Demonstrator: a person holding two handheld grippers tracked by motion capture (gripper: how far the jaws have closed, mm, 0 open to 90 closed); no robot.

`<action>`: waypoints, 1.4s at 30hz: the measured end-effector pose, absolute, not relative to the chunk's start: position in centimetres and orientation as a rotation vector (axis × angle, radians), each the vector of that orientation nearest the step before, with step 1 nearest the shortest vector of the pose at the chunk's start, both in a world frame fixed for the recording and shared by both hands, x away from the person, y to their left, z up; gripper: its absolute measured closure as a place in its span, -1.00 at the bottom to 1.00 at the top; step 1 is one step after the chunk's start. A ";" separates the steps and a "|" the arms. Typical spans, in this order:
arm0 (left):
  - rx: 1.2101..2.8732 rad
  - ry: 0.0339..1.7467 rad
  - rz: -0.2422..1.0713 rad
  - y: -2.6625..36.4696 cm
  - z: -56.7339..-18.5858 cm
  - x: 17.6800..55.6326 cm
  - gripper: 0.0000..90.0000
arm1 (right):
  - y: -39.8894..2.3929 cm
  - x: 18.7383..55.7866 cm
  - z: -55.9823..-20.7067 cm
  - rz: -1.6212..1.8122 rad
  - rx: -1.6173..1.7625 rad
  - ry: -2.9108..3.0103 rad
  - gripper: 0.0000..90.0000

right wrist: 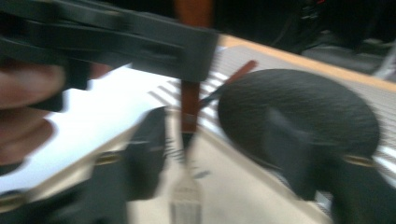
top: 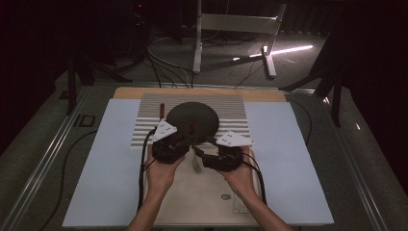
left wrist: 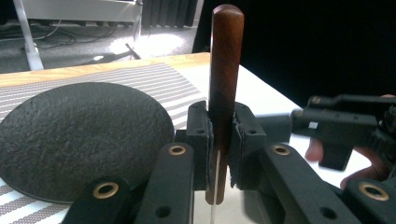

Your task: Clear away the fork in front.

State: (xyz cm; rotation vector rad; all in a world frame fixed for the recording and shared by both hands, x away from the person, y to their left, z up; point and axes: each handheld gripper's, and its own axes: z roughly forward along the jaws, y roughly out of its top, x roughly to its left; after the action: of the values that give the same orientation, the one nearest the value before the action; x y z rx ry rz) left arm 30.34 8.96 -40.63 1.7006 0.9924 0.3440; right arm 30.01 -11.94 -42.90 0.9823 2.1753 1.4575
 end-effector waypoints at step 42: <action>1.763 0.987 0.264 16.0 -38.9 30.3 0.79 | -24.2 28.4 -45.4 1.268 1.198 2.009 -0.74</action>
State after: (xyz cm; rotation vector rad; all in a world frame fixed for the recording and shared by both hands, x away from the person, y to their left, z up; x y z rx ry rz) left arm 30.32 16.02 -38.91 1.7626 0.9871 0.2638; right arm 28.41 -24.21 -45.41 1.1978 2.0090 1.2683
